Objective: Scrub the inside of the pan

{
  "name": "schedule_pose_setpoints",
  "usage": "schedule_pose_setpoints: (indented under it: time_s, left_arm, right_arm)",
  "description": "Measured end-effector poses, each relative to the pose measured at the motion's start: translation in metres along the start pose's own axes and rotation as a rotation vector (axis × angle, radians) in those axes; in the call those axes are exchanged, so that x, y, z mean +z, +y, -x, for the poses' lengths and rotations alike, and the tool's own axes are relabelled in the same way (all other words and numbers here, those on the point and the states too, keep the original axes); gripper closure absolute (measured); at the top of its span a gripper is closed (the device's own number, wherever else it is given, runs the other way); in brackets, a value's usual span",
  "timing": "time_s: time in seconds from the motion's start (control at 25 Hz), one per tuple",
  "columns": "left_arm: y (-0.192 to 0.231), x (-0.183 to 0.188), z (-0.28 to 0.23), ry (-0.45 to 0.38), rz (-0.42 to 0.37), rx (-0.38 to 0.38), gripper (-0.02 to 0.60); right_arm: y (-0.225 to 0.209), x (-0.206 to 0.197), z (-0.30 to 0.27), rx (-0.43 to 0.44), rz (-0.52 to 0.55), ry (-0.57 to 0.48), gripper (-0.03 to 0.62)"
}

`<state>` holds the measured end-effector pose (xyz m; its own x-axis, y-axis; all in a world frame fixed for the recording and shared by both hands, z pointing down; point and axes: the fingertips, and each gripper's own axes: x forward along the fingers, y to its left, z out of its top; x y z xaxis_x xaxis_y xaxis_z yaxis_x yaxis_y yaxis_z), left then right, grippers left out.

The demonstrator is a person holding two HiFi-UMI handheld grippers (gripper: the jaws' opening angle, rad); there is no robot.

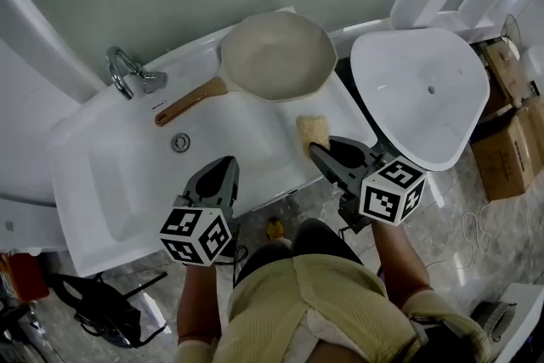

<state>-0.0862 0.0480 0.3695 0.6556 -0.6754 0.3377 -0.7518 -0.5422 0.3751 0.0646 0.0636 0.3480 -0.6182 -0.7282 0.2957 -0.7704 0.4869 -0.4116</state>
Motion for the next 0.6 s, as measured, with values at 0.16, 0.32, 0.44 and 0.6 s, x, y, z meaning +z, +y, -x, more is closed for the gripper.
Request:
schedule_pose_setpoints:
  time_s: [0.16,0.32,0.44,0.6]
  left_arm:
    - [0.008,0.001,-0.009,0.001,0.046,-0.015,0.514]
    - [0.021,0.009,-0.016,-0.03,0.01,0.046,0.512]
    - [0.03,0.013,-0.02,-0.036,-0.024,0.092,0.512]
    - [0.041,0.019,-0.032,-0.048,0.008,0.149,0.512]
  right_arm:
    - [-0.01,0.009,-0.01,-0.017,0.017,-0.003,0.512]
    - [-0.024,0.029,-0.026,-0.015,0.041,-0.022,0.512]
    - [-0.032,0.048,-0.041,0.005,0.071,-0.038,0.513]
    - [-0.045,0.066,-0.06,0.042,0.108,-0.019,0.511]
